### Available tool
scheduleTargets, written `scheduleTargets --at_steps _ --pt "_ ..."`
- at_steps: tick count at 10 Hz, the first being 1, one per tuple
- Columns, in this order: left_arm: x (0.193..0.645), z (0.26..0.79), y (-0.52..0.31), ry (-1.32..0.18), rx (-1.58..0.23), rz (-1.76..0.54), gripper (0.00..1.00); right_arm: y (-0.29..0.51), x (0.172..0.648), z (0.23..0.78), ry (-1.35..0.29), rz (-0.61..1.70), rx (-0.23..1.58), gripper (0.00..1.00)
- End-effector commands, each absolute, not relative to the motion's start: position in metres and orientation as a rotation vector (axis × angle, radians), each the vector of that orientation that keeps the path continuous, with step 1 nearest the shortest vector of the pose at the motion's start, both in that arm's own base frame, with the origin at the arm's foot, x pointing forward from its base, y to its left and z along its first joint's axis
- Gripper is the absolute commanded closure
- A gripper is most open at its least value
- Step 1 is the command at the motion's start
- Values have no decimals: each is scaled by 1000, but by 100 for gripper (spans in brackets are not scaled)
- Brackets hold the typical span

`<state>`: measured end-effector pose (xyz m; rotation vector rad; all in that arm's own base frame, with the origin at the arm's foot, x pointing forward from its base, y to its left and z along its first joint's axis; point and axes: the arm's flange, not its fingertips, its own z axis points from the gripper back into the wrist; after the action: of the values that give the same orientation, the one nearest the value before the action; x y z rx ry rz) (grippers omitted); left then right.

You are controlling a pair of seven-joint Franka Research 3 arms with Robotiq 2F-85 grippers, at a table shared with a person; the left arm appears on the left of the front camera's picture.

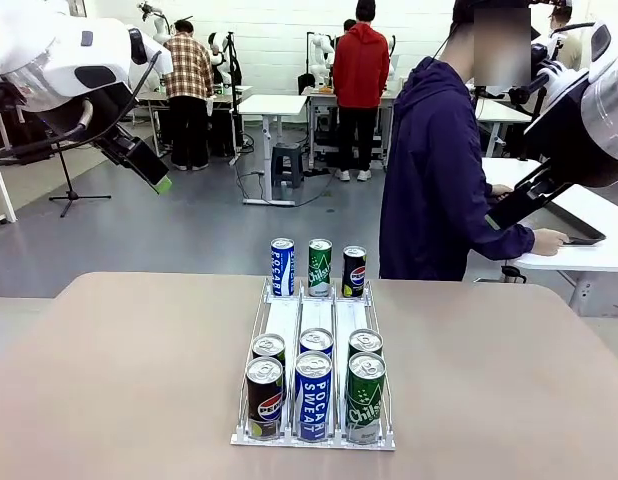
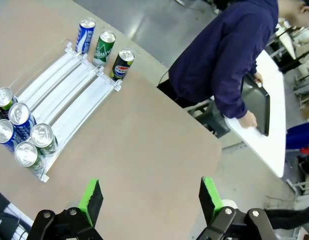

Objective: Retrieve and hand over the desired beverage to the person.
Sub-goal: Pick up a can of the same type that the person held from the Automatic Can Dispenser.

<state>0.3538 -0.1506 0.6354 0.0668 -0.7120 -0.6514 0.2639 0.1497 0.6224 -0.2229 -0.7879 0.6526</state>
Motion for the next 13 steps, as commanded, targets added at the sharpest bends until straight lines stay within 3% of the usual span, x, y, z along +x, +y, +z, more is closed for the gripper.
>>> scheduleTargets --at_steps 1,3,5,8,13 --pt "350 642 -131 -606 -174 -717 0 127 260 620 -740 740 -27 0" --pt "357 658 -66 -501 -535 -659 0 67 255 623 -681 821 283 0" --pt "351 667 -12 -514 -742 -583 0 16 244 625 -727 754 380 0" --pt "326 676 41 -612 -723 -450 0 -45 225 626 -838 507 420 0" --pt "312 668 71 -577 -616 -344 0 -81 204 624 -880 451 489 0"
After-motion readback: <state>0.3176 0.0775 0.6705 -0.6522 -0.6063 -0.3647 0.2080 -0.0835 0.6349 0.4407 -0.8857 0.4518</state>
